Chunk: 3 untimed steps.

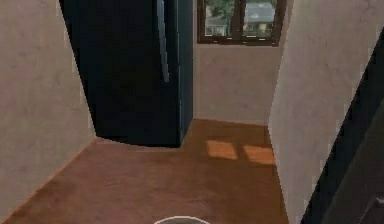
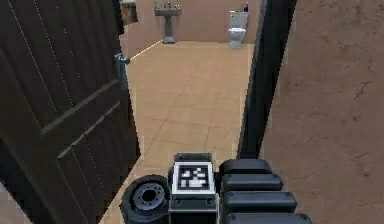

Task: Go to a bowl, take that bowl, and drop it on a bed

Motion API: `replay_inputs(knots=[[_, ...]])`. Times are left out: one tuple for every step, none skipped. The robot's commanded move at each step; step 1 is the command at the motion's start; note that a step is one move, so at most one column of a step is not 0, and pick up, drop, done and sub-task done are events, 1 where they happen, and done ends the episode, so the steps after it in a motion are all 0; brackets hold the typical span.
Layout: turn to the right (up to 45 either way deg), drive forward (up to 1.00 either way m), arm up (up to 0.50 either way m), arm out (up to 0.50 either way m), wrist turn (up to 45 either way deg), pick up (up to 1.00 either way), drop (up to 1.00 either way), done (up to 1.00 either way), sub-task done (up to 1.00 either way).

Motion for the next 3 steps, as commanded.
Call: replay_inputs(knots=[[33.0,0.0,0.0,0.0,0.0,0.0,0.0,0.0,0.0],[0.0,0.35,0.0,0.0,0.0,0.0,0.0,0.0,0.0],[45.0,0.0,0.0,0.0,0.0,0.0,0.0,0.0,0.0]])
